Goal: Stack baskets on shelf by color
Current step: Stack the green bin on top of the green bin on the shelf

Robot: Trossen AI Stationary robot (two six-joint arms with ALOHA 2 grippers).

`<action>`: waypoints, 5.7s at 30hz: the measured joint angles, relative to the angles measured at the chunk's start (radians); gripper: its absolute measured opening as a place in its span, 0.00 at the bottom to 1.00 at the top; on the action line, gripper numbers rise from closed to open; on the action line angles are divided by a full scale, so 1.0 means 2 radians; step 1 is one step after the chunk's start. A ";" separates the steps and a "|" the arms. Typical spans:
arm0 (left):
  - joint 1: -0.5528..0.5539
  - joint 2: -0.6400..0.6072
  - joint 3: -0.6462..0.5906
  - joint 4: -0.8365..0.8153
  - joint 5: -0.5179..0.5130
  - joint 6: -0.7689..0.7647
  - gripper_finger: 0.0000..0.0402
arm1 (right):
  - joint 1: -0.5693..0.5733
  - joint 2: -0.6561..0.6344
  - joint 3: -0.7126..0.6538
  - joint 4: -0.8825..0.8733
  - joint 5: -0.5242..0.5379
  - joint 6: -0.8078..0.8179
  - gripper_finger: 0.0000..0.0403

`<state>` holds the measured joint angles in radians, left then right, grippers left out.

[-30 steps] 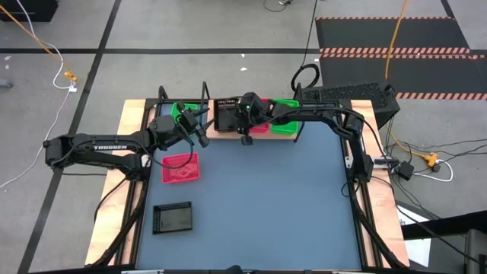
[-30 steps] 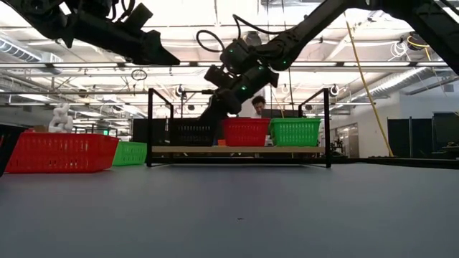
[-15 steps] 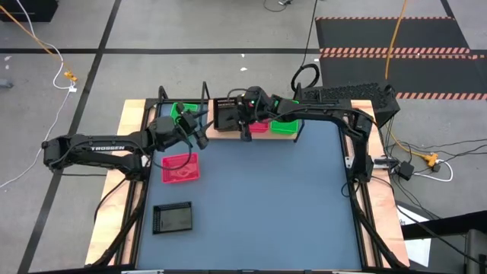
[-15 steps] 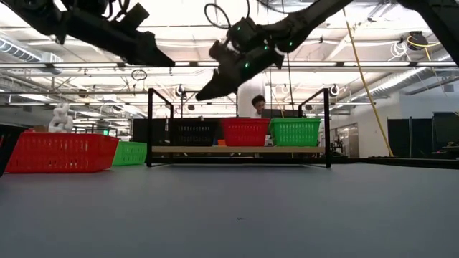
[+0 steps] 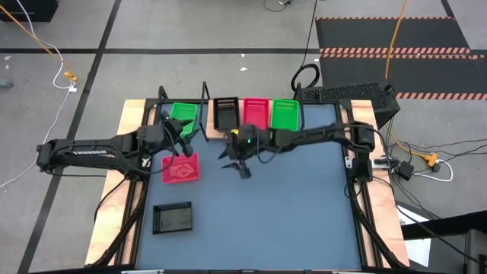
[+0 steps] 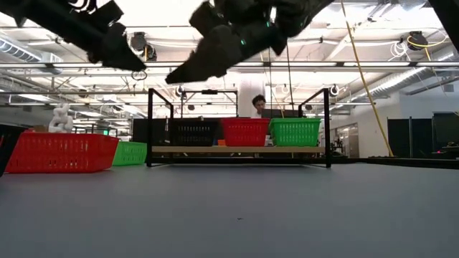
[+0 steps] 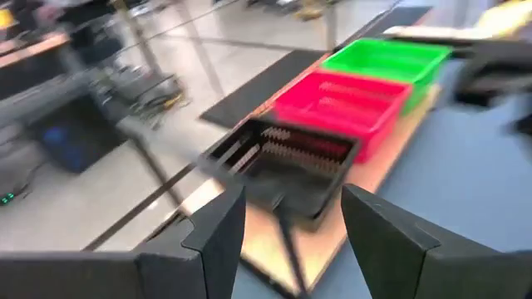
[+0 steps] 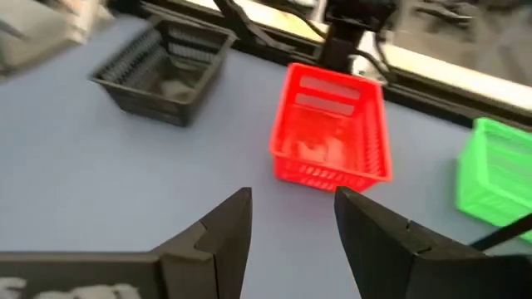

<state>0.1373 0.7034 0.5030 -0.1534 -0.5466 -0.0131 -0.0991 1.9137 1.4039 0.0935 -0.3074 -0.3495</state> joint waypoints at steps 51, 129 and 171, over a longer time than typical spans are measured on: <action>-0.029 -0.005 -0.001 -0.084 -0.141 -0.060 0.50 | 0.065 0.252 0.236 -0.009 0.229 -0.231 0.42; -0.171 -0.005 -0.047 -0.084 -0.089 -0.222 0.50 | 0.149 0.199 0.216 0.029 0.241 -0.236 0.42; 0.094 0.001 -0.047 -0.195 0.033 -0.147 0.50 | 0.102 -0.136 -0.372 0.413 0.293 0.229 0.42</action>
<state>0.3257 0.7063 0.4099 -0.5434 -0.4800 -0.3064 0.1055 1.6421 0.6594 0.9203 0.2790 0.1083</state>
